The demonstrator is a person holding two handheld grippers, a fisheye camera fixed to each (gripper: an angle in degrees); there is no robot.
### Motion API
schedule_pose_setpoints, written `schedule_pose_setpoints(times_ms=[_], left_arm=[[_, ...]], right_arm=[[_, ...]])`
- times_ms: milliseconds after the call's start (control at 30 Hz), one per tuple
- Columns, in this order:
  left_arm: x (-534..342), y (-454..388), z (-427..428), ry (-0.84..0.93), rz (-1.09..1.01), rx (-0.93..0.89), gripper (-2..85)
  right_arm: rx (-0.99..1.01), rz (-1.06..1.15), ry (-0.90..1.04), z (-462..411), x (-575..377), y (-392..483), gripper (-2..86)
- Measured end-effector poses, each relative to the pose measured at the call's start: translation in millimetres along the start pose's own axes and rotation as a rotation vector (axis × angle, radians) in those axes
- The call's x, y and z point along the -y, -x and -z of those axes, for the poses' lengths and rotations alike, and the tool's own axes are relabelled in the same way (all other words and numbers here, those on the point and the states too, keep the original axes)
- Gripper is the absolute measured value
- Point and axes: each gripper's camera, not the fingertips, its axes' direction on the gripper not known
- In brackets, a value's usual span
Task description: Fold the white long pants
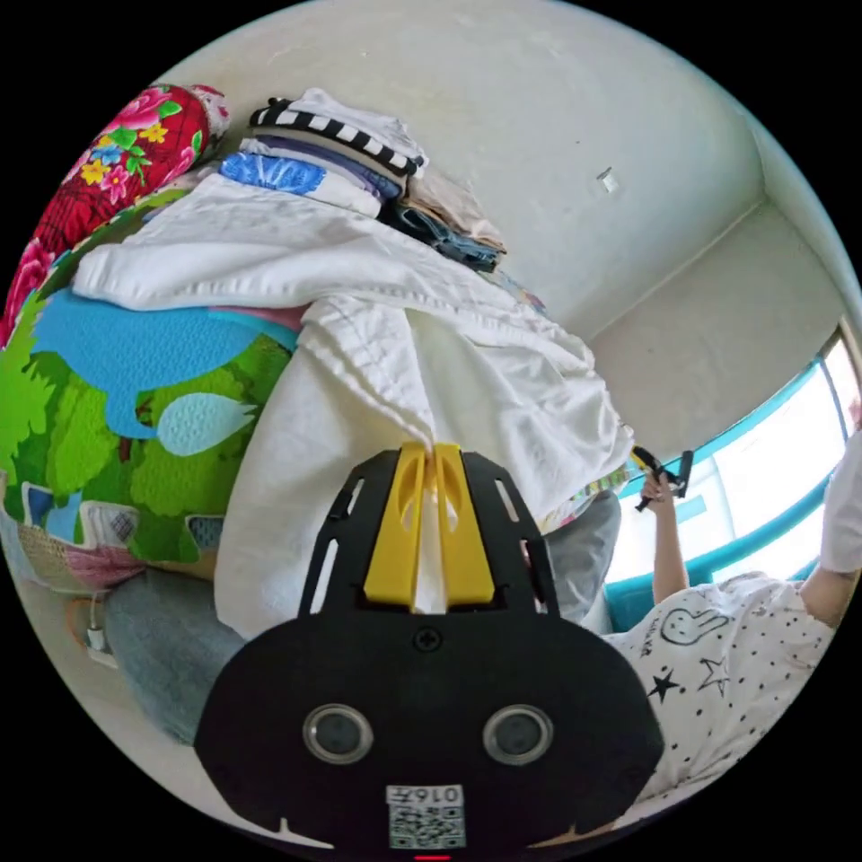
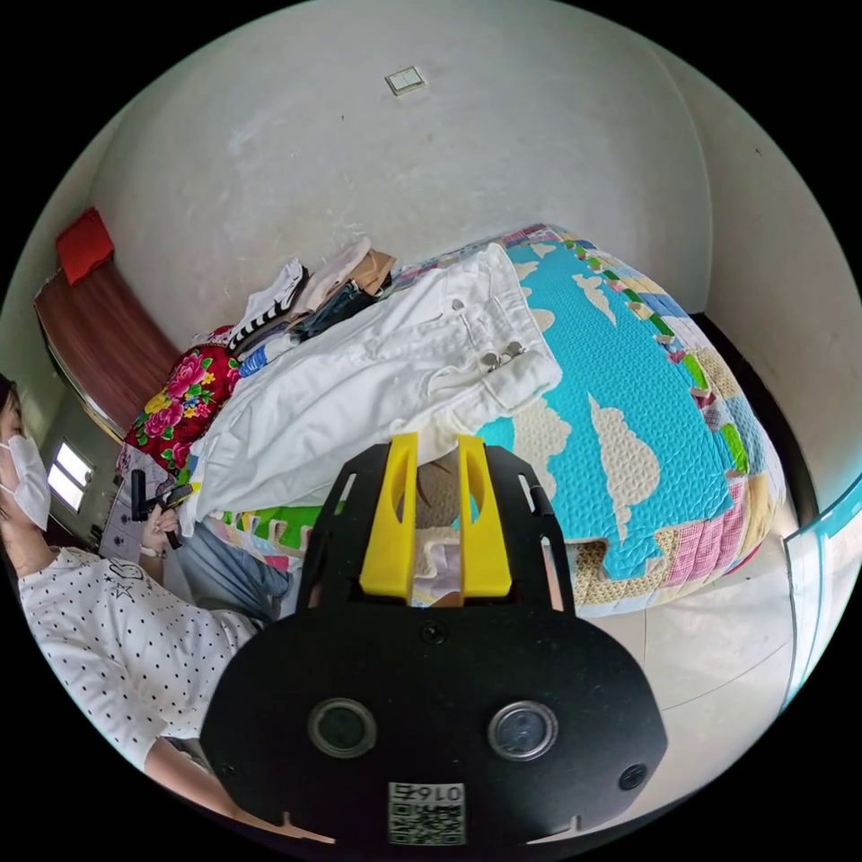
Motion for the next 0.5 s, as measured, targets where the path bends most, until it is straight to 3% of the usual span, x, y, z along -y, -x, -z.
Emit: schedule_pose_setpoints(times_ms=[100,200,300,500], left_arm=[[1.4,27.0,65.7,-0.167,0.025,-0.253,-0.7],[4.7,48.6,159.7,-0.362,0.030,-0.296,-0.8],[13.9,54.3,253.6,-0.506,-0.029,-0.197,-0.9],[49.0,92.9,332.3,-0.521,0.090,-0.075,-0.8]], right_arm=[[0.012,-0.013,-0.012,3.4,-5.1,4.0,6.7],[0.018,-0.017,-0.016,8.5,-10.3,6.9,6.2],[0.038,-0.033,-0.023,13.9,-13.8,7.8,5.3],[0.074,-0.037,-0.031,19.4,-15.8,16.8,3.4]])
